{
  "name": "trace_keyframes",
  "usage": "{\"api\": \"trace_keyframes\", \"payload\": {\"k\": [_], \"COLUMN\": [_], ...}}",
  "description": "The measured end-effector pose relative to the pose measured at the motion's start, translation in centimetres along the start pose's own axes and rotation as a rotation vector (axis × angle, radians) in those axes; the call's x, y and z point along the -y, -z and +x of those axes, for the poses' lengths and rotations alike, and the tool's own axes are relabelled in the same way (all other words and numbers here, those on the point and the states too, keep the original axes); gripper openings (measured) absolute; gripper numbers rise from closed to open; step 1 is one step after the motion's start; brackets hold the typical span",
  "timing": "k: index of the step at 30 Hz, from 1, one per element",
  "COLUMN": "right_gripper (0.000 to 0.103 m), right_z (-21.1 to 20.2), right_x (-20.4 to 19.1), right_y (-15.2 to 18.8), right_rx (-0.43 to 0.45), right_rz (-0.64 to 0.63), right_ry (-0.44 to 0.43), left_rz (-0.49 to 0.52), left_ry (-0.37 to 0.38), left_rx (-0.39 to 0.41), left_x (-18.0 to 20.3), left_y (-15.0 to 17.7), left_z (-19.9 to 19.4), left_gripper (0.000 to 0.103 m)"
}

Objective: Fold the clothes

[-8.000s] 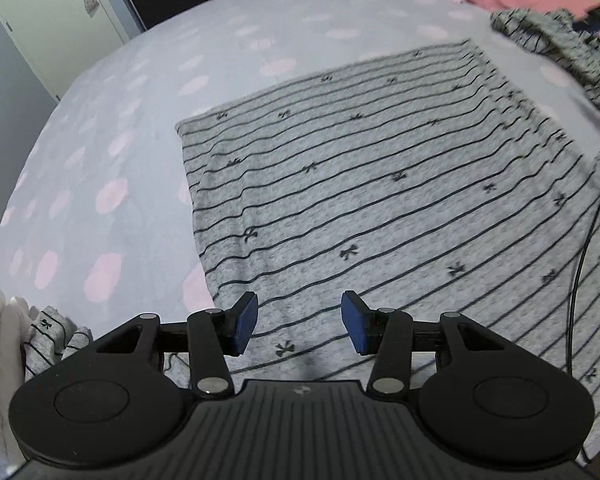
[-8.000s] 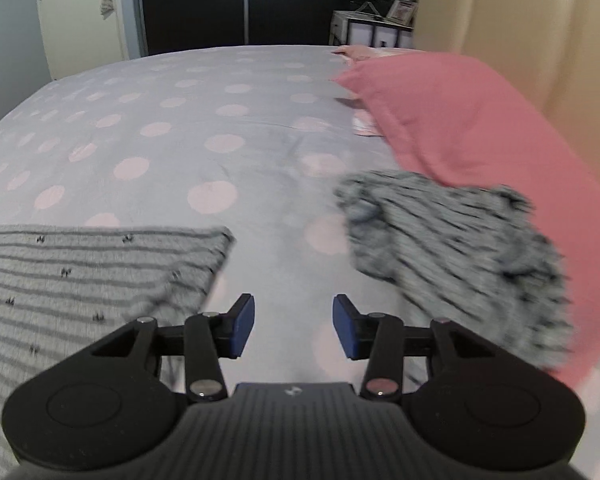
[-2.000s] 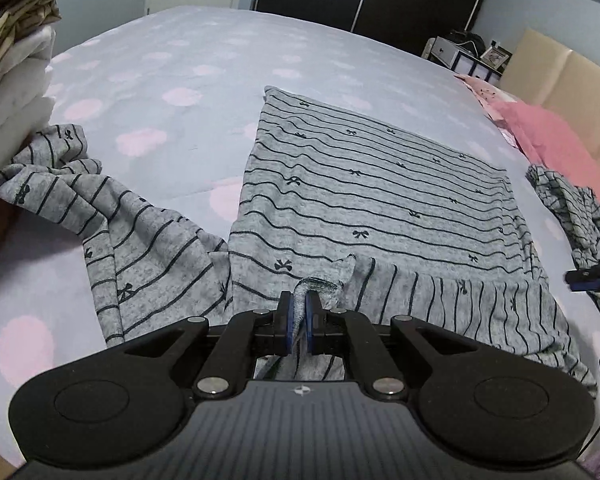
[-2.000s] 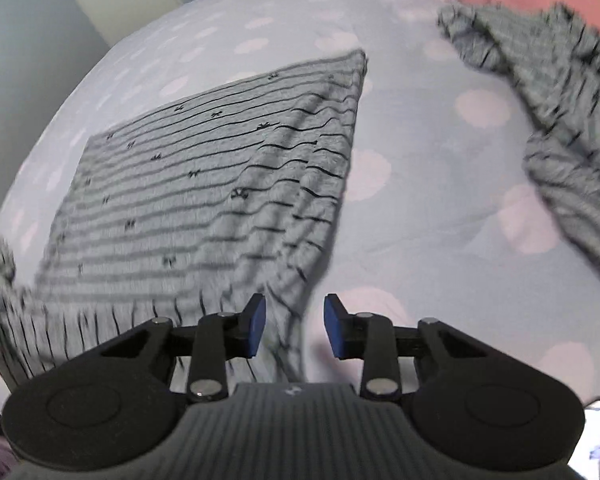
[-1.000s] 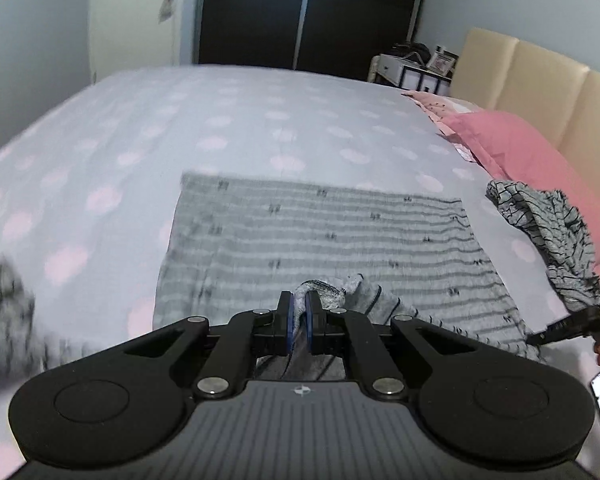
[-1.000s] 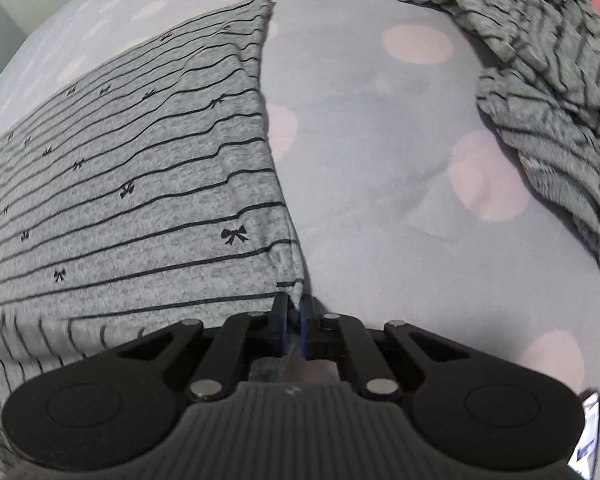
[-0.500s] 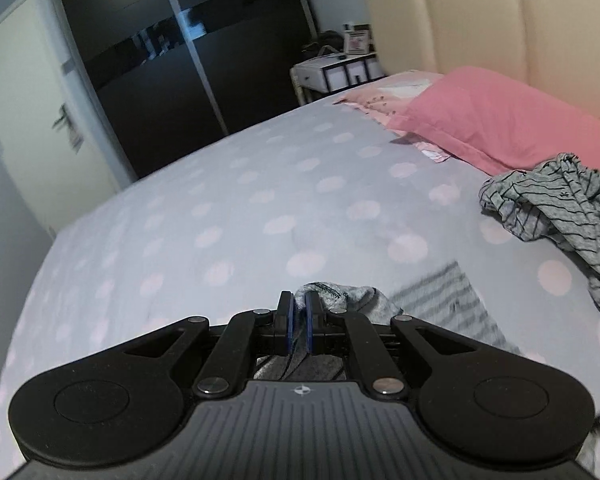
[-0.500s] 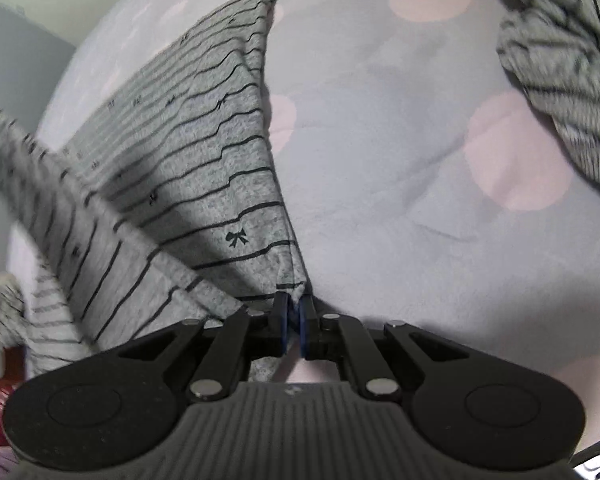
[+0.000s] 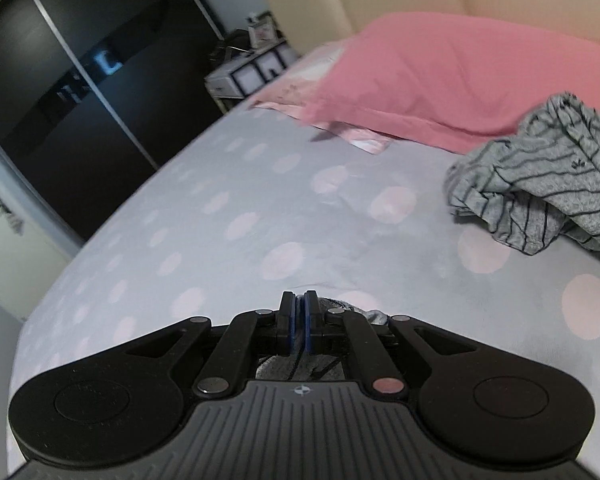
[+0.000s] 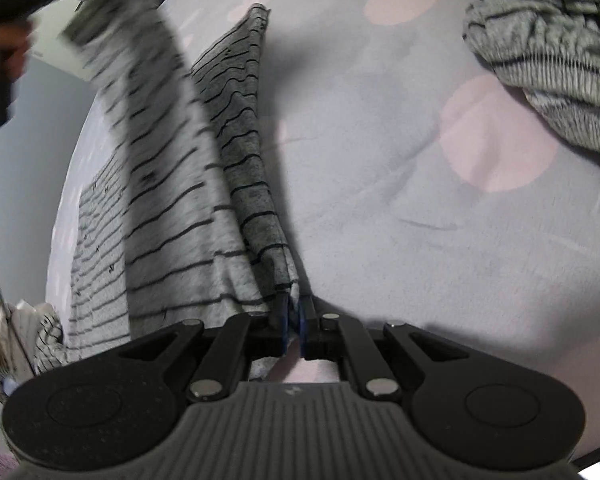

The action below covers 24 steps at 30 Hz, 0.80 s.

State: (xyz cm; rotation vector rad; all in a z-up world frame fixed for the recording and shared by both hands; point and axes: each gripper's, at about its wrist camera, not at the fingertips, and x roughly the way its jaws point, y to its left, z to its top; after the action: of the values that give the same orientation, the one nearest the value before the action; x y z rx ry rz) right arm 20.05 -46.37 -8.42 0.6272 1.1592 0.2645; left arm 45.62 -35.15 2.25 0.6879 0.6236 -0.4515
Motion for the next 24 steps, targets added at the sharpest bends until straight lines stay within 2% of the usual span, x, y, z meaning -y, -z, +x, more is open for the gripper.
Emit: {"api": "trace_keyframes", "payload": {"k": [6, 11, 12, 15, 18, 20, 24], "right_gripper": [0.006, 0.006, 0.006, 0.006, 0.006, 0.006, 0.006], "right_z": [0.3, 0.3, 0.3, 0.2, 0.0, 0.5, 0.3], "right_x": [0.2, -0.2, -0.2, -0.4, -0.6, -0.3, -0.3], "right_y": [0.0, 0.1, 0.1, -0.1, -0.5, -0.6, -0.7], "right_rx": [-0.009, -0.006, -0.006, -0.008, -0.008, -0.007, -0.006], "right_rz": [0.005, -0.009, -0.009, -0.002, 0.005, 0.008, 0.023], "right_ry": [-0.009, -0.004, -0.003, 0.000, 0.000, -0.001, 0.005], "left_rz": [0.016, -0.015, -0.021, -0.026, -0.073, -0.129, -0.221], "left_ry": [0.041, 0.081, 0.073, 0.037, 0.019, 0.016, 0.071], "left_rx": [-0.022, -0.007, -0.021, -0.043, -0.025, -0.036, -0.107], "left_x": [3.0, 3.6, 3.6, 3.2, 1.4, 0.1, -1.3], "left_y": [1.1, 2.2, 2.4, 2.8, 3.5, 4.4, 7.6], "left_z": [5.6, 7.5, 7.7, 7.2, 5.8, 5.0, 3.9], "left_gripper": [0.002, 0.003, 0.007, 0.030, 0.042, 0.042, 0.042]}}
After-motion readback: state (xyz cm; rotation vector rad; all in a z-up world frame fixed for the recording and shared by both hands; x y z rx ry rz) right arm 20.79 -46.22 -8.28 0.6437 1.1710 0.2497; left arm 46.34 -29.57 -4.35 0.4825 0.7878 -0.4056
